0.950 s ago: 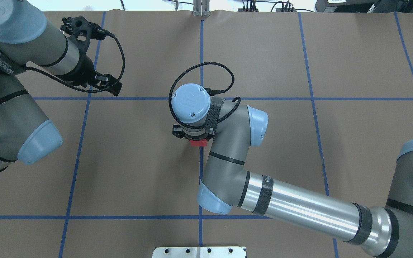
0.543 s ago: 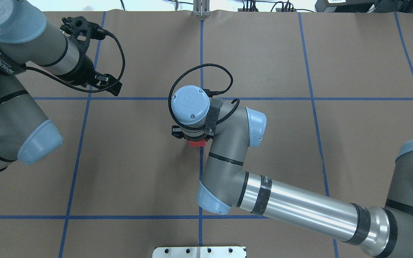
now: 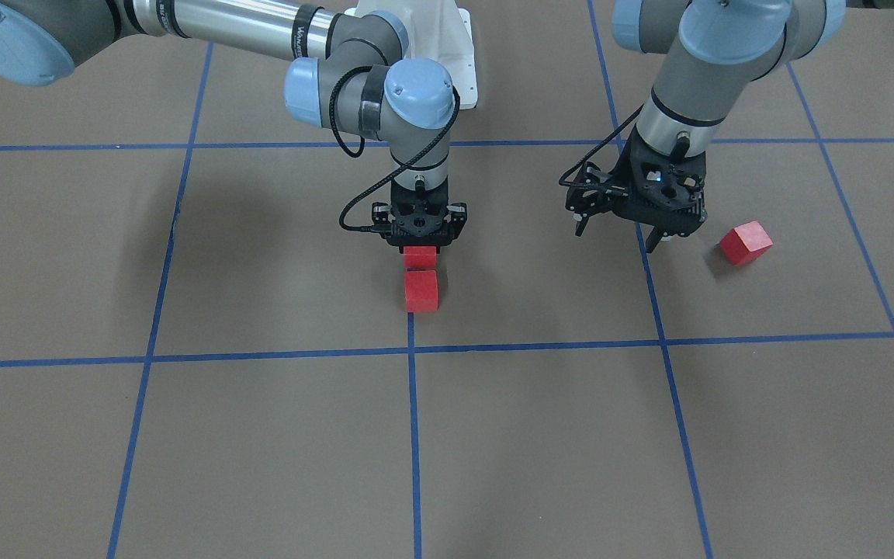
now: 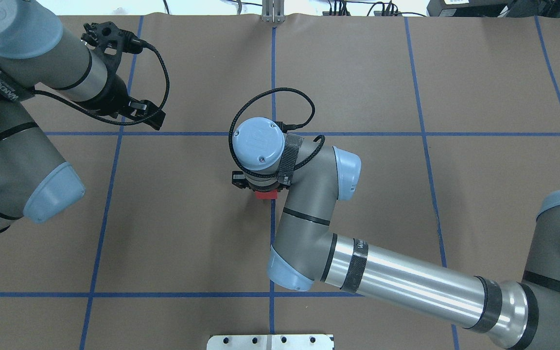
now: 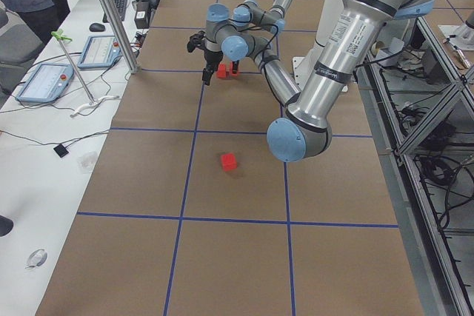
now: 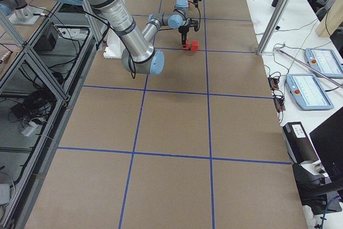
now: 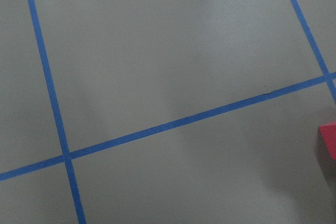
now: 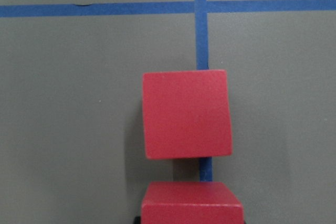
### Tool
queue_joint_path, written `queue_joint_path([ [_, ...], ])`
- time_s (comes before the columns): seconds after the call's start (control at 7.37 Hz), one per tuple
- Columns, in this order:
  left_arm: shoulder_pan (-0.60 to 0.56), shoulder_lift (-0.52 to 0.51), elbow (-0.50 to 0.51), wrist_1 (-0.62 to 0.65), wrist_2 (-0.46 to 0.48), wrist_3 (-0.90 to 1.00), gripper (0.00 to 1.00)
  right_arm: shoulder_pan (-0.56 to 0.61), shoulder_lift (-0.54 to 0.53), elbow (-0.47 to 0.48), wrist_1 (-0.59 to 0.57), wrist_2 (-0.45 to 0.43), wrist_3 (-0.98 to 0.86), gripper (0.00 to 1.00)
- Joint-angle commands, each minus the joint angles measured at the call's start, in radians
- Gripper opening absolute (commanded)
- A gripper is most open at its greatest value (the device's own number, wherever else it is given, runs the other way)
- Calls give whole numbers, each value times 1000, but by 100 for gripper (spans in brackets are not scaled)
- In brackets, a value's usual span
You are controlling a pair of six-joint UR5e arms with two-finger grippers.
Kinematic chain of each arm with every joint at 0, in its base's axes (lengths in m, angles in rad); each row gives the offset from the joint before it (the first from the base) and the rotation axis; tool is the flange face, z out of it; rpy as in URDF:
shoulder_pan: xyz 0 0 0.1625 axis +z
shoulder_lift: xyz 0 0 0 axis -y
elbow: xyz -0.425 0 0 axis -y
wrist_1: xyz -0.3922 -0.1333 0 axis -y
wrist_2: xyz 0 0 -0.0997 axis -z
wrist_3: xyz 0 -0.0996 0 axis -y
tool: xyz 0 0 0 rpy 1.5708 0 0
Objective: Form red blocks into L shape at center
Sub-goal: 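Hold the cube against the center cube, nearer the robot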
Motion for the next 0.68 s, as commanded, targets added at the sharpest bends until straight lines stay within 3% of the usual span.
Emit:
queue_joint_path([
  [0.0,0,2,1,0,0,0,100,0,-1,-7,3,-1,0,0],
  [0.54,2,6,1,0,0,1,100,0,1,-24,3,-2,-2,0],
])
